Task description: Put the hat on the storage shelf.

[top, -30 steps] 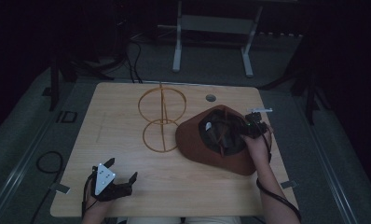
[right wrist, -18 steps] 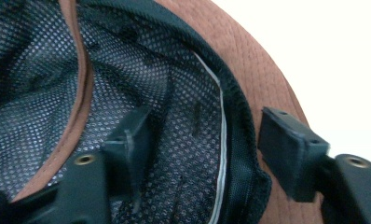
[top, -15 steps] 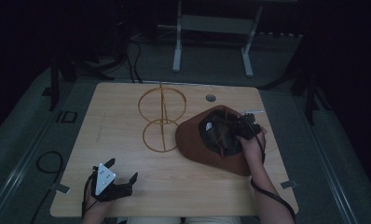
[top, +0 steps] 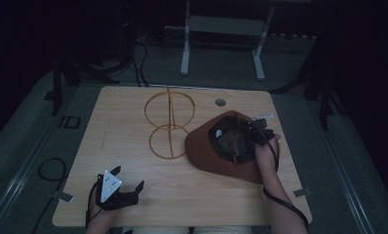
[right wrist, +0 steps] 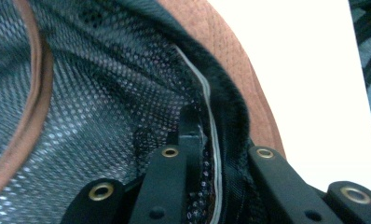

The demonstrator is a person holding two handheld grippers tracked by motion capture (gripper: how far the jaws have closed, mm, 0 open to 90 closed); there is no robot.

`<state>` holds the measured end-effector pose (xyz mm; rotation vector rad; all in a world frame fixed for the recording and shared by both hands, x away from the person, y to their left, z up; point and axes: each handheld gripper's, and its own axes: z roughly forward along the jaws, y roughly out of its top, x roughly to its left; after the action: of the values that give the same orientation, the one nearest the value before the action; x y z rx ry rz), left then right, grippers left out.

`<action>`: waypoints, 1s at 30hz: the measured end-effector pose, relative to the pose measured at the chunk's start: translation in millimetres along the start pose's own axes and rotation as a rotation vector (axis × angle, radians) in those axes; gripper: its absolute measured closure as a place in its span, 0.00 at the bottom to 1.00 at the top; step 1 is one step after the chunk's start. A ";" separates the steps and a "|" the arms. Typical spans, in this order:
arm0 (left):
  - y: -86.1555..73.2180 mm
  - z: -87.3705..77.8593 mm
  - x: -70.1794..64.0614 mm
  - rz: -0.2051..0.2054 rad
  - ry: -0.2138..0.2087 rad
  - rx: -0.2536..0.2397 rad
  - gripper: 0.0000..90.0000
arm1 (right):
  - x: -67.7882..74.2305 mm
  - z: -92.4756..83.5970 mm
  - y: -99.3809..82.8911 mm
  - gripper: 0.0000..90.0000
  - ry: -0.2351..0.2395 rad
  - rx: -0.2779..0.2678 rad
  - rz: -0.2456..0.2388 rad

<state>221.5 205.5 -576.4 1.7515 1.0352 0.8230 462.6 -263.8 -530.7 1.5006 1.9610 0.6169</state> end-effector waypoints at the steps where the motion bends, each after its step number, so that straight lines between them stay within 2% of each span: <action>1: -0.4 0.0 -0.4 -0.001 -0.003 0.002 0.06 | -2.5 -3.2 -1.2 0.93 0.010 -0.026 0.014; 5: -1.2 2.2 -1.5 -0.001 -0.012 0.029 0.07 | -12.3 -18.8 -3.6 0.93 0.041 -0.096 0.073; 8: -1.8 3.9 -1.5 -0.004 -0.017 0.044 0.07 | -18.2 -30.7 -4.0 0.94 0.073 -0.123 0.108; 12: -2.2 5.9 -3.0 -0.004 -0.030 0.065 0.07 | -22.0 -46.9 -5.7 0.94 0.114 -0.166 0.135; 16: 5.9 10.7 -2.7 -0.008 -0.060 0.108 0.07 | -25.1 -63.2 -7.0 0.94 0.144 -0.208 0.156; 18: 10.6 14.8 -5.4 0.015 -0.069 0.129 0.07 | -25.7 -70.0 -7.4 0.94 0.143 -0.220 0.152; 25: 36.8 41.2 -20.7 0.055 -0.109 0.191 0.07 | -27.2 -83.1 -9.8 0.94 0.152 -0.240 0.165; 30: 51.8 65.7 -32.5 0.047 -0.158 0.226 0.07 | -28.5 -87.0 -12.8 0.94 0.150 -0.246 0.164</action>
<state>279.1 140.1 -555.0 2.0034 1.0157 0.6024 398.9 -295.5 -471.8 1.5045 1.8031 1.0293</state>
